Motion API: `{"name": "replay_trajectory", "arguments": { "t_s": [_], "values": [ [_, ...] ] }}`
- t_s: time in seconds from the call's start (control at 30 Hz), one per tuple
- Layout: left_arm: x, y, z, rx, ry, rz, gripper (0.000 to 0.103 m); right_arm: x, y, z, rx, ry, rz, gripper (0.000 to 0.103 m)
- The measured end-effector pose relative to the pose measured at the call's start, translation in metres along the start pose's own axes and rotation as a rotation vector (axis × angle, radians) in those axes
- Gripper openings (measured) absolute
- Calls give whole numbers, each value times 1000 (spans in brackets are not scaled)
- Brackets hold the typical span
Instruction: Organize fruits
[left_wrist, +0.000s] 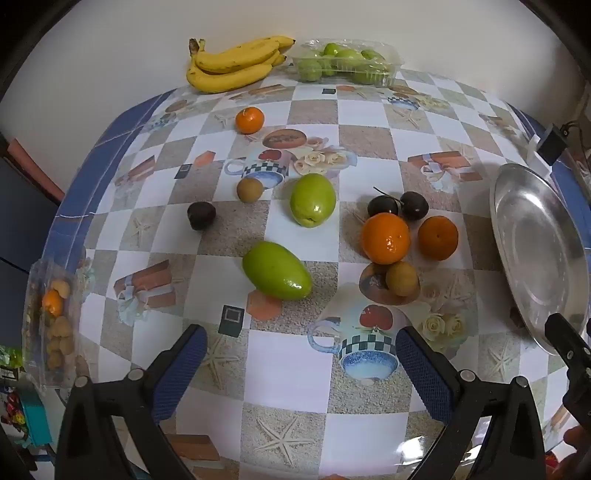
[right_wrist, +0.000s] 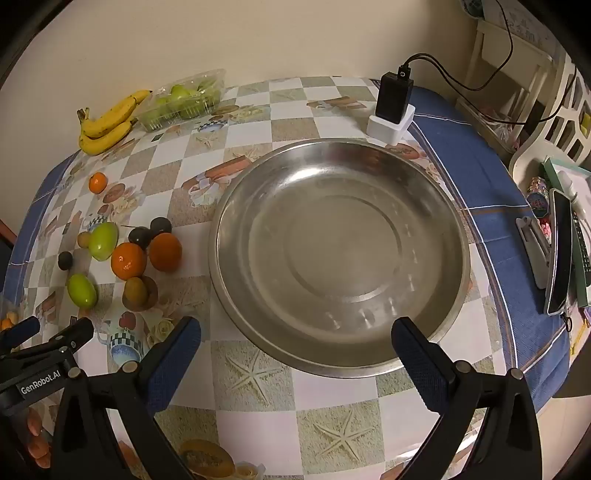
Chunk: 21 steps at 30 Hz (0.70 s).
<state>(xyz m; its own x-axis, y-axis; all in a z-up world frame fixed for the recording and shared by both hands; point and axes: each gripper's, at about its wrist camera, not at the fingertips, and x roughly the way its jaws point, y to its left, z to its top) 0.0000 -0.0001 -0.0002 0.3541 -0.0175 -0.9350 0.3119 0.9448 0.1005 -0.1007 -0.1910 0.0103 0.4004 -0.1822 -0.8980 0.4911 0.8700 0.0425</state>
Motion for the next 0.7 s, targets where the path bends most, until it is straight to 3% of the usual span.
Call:
{"name": "replay_trajectory", "arguments": {
  "t_s": [0.07, 0.7],
  "values": [
    [0, 1, 0, -9, 1, -27, 103, 1, 1, 0, -1, 4, 1, 103],
    [-2, 0, 1, -6, -8, -10, 103, 2, -1, -1, -6, 12, -10, 103]
  ]
}}
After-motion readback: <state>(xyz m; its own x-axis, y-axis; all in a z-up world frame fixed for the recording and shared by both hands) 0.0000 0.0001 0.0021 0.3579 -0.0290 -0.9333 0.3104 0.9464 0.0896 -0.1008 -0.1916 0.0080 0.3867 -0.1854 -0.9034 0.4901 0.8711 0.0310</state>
